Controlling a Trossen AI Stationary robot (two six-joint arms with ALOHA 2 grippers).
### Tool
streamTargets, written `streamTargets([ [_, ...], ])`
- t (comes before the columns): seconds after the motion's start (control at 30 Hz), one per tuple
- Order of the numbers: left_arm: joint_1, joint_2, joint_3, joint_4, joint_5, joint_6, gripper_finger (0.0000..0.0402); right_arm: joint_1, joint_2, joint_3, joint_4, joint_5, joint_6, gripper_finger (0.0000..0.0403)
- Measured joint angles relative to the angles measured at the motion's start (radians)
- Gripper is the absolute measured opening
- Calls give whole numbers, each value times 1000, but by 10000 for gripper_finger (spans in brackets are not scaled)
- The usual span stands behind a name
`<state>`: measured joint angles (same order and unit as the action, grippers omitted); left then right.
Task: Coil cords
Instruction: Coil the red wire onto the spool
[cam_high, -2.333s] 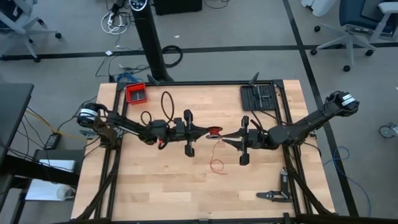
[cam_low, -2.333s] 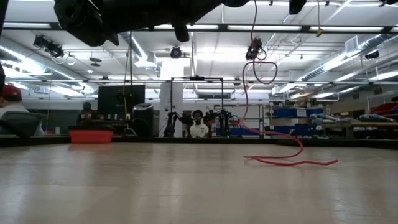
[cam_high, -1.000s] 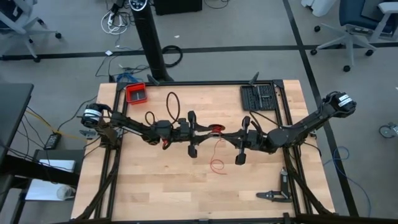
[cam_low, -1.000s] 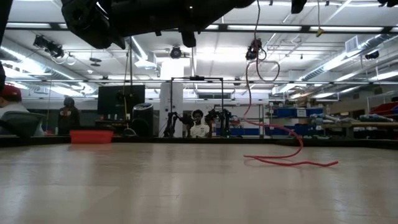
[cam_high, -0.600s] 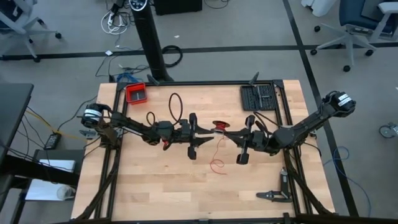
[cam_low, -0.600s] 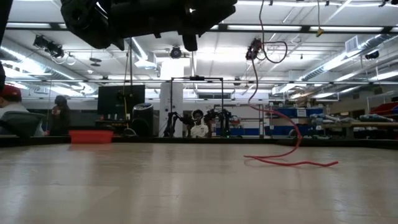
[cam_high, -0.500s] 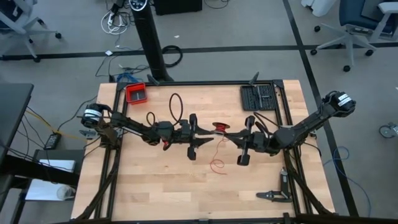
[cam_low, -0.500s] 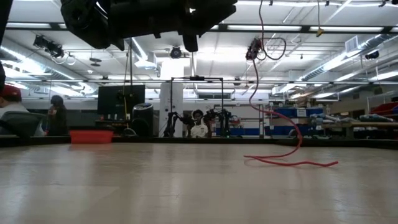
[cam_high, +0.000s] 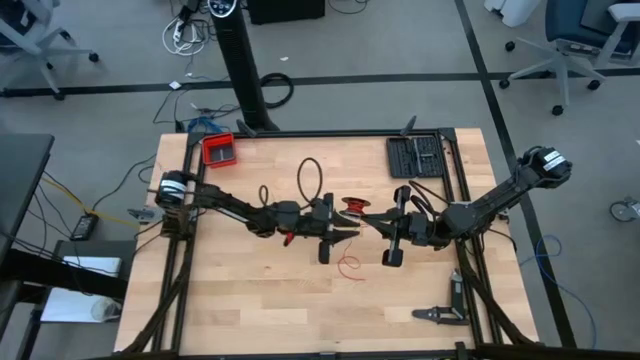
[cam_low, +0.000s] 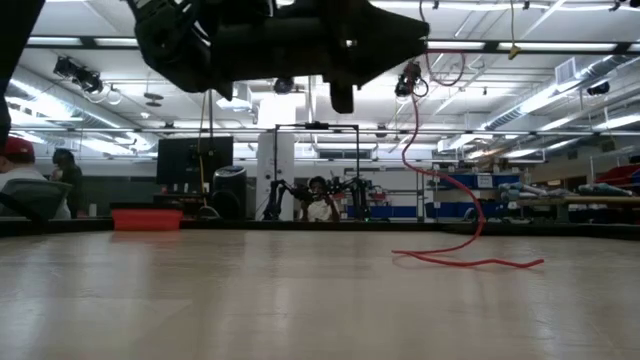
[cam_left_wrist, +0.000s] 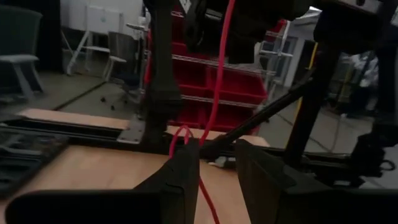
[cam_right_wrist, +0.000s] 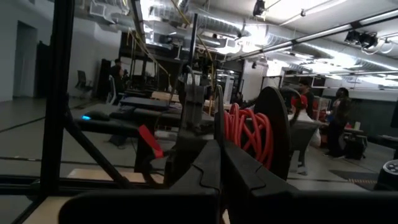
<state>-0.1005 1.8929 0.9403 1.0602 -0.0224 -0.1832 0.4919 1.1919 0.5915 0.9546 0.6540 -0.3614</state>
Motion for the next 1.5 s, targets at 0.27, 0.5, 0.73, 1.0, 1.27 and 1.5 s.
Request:
streamTargets([
  [0.27,0,45,81,-156,-19,-31,107,0,0,0,-6,1,0,0],
  [0.5,0,46,90,-171,-29,-31,93,0,0,0,-8,2,0,0],
  [0.73,0,46,90,-206,-76,19,71,0,0,0,-10,0,0,0],
  [1.0,-15,46,90,-229,-151,100,78,0,0,0,-23,0,0,1],
  [1.27,-19,23,90,-233,61,157,78,0,0,0,-31,-1,0,1],
  [1.5,-2,-47,90,-316,233,158,78,0,0,0,-31,6,0,1],
])
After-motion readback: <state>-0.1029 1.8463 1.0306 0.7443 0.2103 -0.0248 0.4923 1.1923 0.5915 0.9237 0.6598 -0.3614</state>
